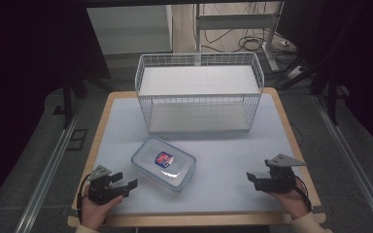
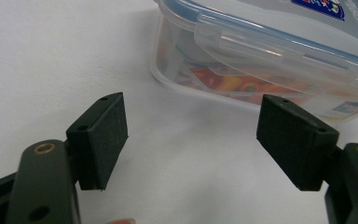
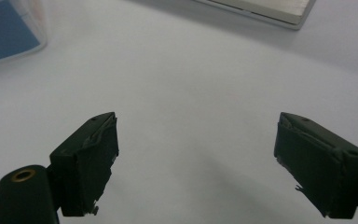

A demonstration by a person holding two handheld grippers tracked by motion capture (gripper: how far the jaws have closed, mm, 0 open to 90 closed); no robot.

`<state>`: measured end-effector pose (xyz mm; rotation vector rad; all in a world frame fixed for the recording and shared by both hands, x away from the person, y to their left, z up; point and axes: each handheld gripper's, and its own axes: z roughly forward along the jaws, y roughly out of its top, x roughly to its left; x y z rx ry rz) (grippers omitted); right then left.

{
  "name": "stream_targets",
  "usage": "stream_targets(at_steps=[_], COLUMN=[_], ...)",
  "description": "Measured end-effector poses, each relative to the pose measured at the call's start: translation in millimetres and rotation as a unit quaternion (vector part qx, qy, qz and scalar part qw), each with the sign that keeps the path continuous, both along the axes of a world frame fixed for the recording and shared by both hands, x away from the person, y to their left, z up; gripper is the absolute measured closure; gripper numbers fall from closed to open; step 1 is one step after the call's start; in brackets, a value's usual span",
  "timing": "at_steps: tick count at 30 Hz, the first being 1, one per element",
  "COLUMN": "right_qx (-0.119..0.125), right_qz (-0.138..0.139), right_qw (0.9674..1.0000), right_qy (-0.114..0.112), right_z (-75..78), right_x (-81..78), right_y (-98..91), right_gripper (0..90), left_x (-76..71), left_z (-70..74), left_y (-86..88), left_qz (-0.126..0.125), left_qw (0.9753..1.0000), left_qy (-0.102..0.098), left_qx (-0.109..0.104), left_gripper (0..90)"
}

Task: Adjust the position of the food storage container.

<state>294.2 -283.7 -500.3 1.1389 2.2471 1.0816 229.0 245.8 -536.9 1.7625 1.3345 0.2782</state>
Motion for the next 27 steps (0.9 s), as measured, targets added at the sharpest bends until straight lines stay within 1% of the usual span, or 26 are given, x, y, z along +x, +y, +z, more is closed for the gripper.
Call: stream_targets(at_steps=[4,8,9,10,11,12,14,16,18,20,21,24,27], right_qx=[0.007,0.013,0.026,0.058,0.058,0.065,0.053,0.05,0.05,0.047,0.036,0.034,0.034], right_qz=[-0.004,-0.004,-0.001,0.002,0.002,0.001,0.006,0.009,0.011,0.013,0.016,0.02,0.028], right_qw=[1.0,0.9999,0.9996,0.9981,0.9981,0.9978,0.9986,0.9987,0.9987,0.9988,0.9992,0.9992,0.999], right_qy=[-0.006,-0.004,0.005,0.021,0.021,0.015,-0.002,-0.006,-0.004,-0.002,-0.009,-0.009,-0.008], right_z=[-0.1,0.2,0.6,2.5,2.5,7.2,10.9,11.4,10.2,8.7,7.8,6.7,4.6], right_x=[1.7,-0.5,-2.2,-5.8,-5.8,-8.2,-11.3,-12.9,-14.9,-14.9,-13.7,-12.0,-10.9], right_y=[-2.1,-3.2,-3.9,-4.8,-4.8,-3.2,-0.6,-0.1,0.3,1.4,2.9,3.9,5.3], right_gripper=[14.6,15.5,15.6,16.5,16.5,17.2,17.4,17.4,17.4,17.1,17.1,17.1,17.1], left_x=[1.4,0.4,0.9,1.8,1.8,1.3,-3.2,-4.4,-5.3,-3.1,-0.5,0.1,-1.7], left_z=[-0.4,0.1,1.0,2.0,2.0,1.6,1.0,1.7,3.0,3.2,2.9,2.4,3.6], left_y=[0.9,2.0,1.6,-0.4,-0.4,-1.1,0.1,0.8,1.4,0.3,-0.9,-0.7,0.7], left_qz=[0.0,0.008,0.008,0.002,0.002,-0.002,-0.004,-0.003,-0.002,-0.003,-0.005,-0.007,-0.004], left_qw=[1.0,1.0,1.0,1.0,1.0,0.9999,0.9999,0.9999,0.9999,0.9999,0.9999,0.9998,0.9999], left_qy=[0.0,-0.001,-0.003,-0.009,-0.009,-0.01,-0.01,-0.012,-0.014,-0.013,-0.014,-0.012,-0.015], left_qx=[0.004,-0.001,-0.003,0.002,0.002,0.007,0.009,0.007,0.004,0.002,0.007,0.01,0.005], left_gripper=[24.1,24.1,24.1,24.1,24.1,24.1,24.2,24.2,24.2,24.2,24.1,24.1,24.1])
